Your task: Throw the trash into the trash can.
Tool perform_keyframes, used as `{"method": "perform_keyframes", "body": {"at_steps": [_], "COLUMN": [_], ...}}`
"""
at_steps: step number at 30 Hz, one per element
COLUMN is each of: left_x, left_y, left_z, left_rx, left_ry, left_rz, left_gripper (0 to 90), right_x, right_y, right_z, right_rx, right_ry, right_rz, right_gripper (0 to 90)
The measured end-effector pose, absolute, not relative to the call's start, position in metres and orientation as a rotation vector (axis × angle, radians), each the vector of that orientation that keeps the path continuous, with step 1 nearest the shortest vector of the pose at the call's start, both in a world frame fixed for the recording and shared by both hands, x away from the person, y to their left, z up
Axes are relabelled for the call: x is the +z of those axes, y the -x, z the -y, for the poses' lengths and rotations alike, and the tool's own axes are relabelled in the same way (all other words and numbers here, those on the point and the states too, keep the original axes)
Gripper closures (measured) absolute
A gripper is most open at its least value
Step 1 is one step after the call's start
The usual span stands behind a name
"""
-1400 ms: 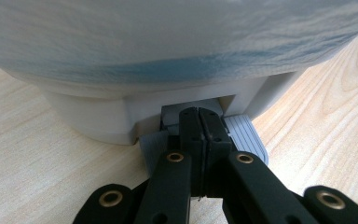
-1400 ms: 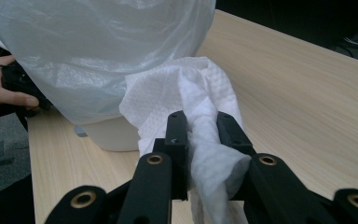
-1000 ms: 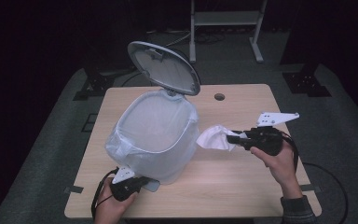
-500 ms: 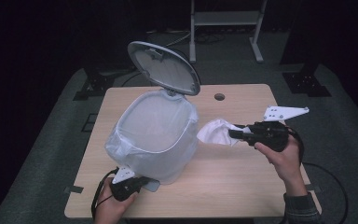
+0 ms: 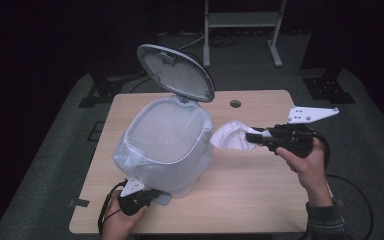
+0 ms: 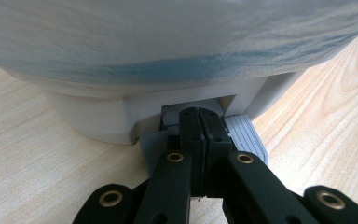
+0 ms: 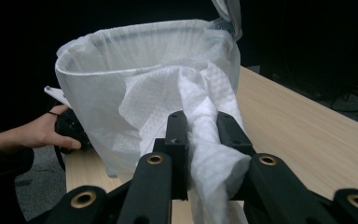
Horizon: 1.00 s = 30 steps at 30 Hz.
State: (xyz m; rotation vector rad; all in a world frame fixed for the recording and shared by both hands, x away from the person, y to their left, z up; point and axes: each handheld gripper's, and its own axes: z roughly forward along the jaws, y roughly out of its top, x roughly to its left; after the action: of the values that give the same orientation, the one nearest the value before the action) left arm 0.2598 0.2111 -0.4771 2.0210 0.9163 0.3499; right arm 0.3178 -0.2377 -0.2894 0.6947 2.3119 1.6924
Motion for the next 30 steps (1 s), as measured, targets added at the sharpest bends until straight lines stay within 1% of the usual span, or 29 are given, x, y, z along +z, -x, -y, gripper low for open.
{"method": "perform_keyframes", "body": {"at_steps": [15, 30], "left_x": [-0.477, -0.477], "left_y": [-0.260, -0.260], "left_z": [-0.211, -0.211], "left_rx": [0.350, 0.354], "left_ry": [-2.021, -2.022], "left_rz": [-0.917, -0.915], "left_gripper": [89.5, 89.6], "right_x": [-0.270, -0.253], "right_y": [-0.317, -0.320], "right_z": [0.230, 0.211], "right_rx": [1.747, 1.795], "right_ry": [-0.628, -0.554], "right_rz": [-2.296, -2.309], "right_gripper": [76.0, 76.1]}}
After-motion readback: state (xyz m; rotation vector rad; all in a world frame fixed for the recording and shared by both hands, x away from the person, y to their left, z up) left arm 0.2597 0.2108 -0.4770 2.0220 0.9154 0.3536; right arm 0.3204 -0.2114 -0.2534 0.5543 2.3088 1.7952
